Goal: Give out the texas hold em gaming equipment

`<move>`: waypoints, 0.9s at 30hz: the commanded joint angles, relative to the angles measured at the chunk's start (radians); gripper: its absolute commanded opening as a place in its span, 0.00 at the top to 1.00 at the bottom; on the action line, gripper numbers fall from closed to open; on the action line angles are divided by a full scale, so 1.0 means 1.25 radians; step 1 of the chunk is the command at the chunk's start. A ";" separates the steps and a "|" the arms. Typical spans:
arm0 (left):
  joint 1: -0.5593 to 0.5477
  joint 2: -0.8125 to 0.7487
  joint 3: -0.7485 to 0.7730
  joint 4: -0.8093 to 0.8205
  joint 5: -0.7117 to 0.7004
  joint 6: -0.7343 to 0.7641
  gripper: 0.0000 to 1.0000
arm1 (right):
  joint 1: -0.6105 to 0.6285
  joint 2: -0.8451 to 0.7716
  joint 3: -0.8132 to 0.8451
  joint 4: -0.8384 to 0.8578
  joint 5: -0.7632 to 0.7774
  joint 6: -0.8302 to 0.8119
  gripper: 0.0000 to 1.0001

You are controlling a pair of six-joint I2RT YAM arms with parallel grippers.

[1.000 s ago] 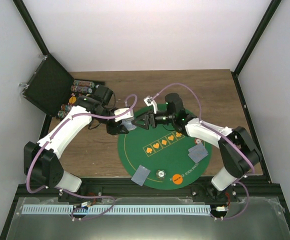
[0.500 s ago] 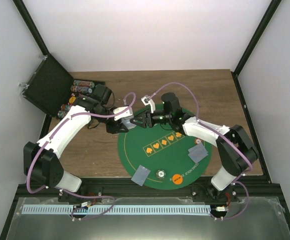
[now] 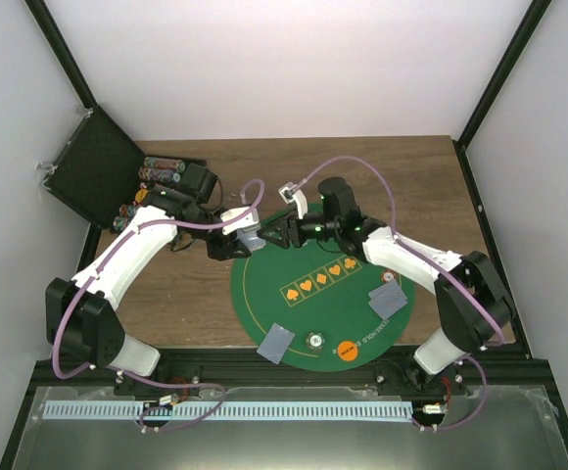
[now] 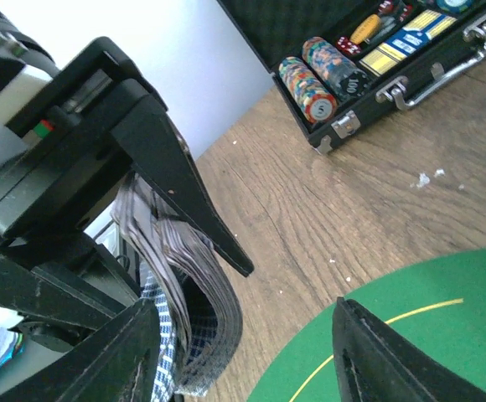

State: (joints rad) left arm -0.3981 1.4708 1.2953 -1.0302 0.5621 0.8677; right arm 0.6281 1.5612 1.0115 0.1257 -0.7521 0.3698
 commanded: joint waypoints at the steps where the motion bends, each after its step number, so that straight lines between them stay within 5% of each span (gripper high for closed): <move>1: 0.003 -0.008 0.024 0.004 0.029 0.005 0.52 | 0.013 0.023 0.059 0.001 -0.051 -0.036 0.39; 11: 0.003 -0.009 0.031 -0.005 0.050 0.008 0.52 | 0.025 0.106 0.103 0.045 -0.037 -0.001 0.29; 27: 0.010 -0.010 0.026 -0.003 0.039 0.013 0.52 | 0.023 0.022 0.078 -0.116 0.145 -0.048 0.58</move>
State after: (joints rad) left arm -0.3904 1.4708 1.3056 -1.0119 0.5678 0.8673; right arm 0.6697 1.6135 1.0969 0.0605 -0.6823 0.3393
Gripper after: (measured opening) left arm 0.482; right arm 0.439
